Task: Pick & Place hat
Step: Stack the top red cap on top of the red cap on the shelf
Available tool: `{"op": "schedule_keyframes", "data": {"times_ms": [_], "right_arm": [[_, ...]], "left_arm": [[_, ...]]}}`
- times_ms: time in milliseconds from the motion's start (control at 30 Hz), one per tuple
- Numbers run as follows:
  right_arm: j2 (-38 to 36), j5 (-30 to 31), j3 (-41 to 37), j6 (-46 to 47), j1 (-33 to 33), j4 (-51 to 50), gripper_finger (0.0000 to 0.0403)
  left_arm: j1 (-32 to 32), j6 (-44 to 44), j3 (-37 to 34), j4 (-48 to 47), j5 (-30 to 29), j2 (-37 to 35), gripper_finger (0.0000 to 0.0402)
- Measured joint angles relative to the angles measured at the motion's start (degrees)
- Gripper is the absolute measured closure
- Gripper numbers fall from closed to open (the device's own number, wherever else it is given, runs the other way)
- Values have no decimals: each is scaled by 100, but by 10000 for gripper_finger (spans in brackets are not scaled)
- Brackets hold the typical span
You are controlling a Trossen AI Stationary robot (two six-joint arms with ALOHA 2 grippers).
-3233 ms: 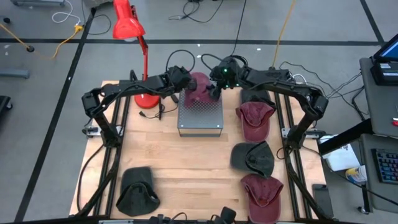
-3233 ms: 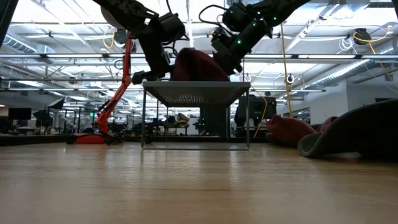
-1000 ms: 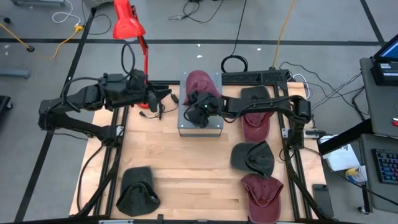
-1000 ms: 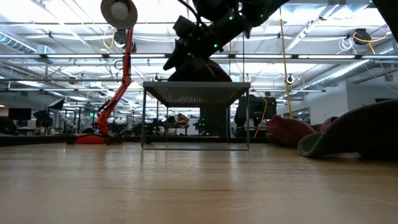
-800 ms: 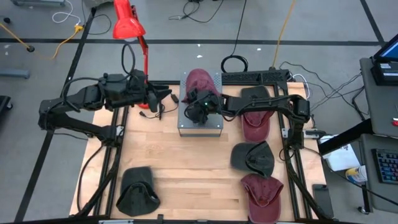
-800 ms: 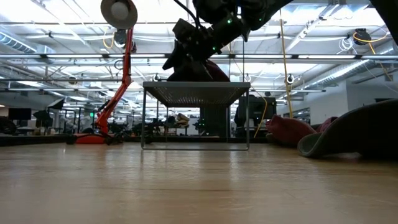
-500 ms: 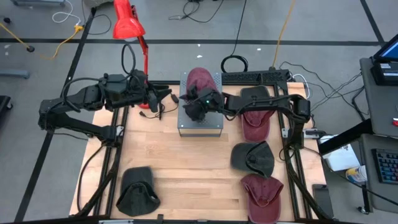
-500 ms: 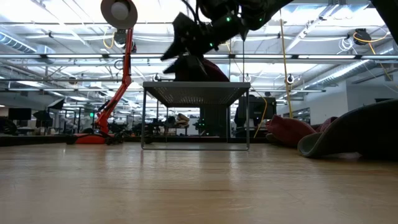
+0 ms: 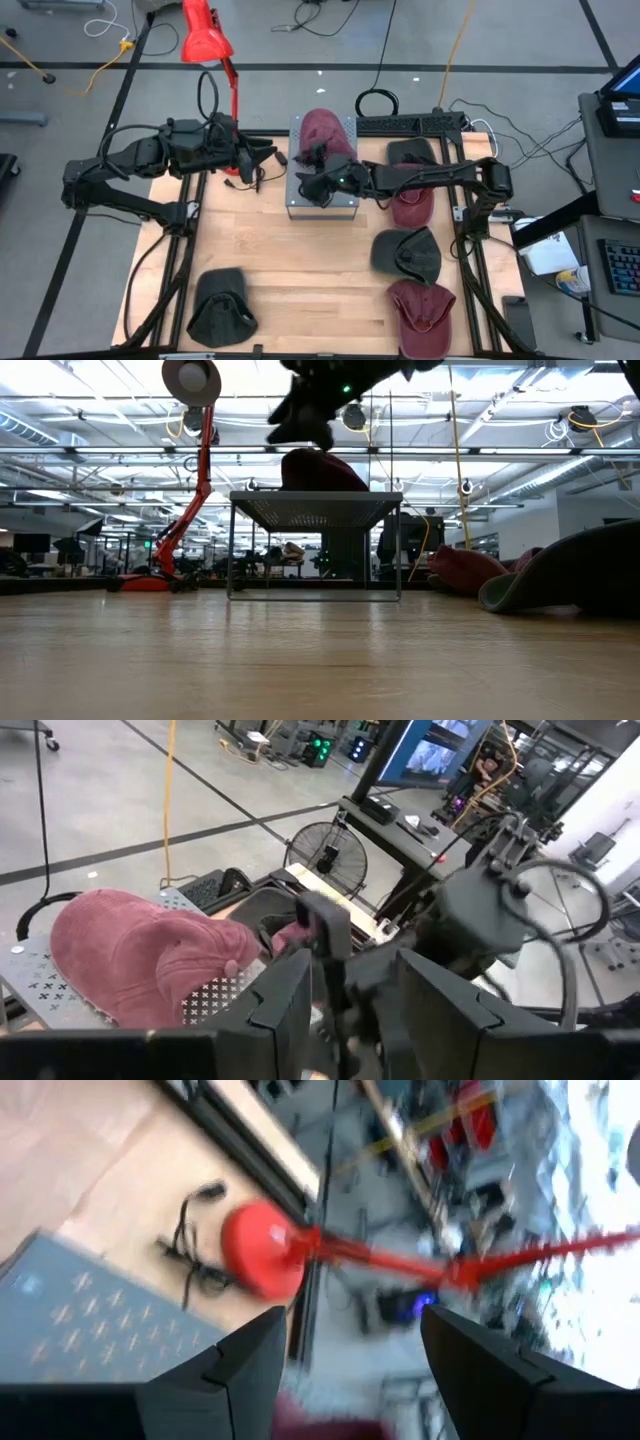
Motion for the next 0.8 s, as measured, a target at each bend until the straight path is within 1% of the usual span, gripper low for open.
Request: {"op": "schedule_keyframes", "data": {"times_ms": [133, 233, 333, 600, 700, 800], "right_arm": [[-313, 399, -3, 947, 122, -518, 177], [-534, 738, -3, 1828, 208, -866, 177], [-794, 1150, -1, 2676, 316, -1416, 177], [-1401, 2537, -1, 4301, 748, -2314, 177], [-1588, 2894, -1, 4838, 923, -2505, 177], [-1721, 3249, -1, 5599, 1103, -2775, 177]], "left_arm": [[0, 5, 0, 2, 1, 0, 252], [0, 5, 0, 2, 3, 0, 252], [0, 5, 0, 2, 16, 0, 252], [0, 9, 0, 2, 332, 0, 252], [0, 9, 0, 2, 417, 0, 252], [0, -5, 0, 2, 492, 0, 252]]}}
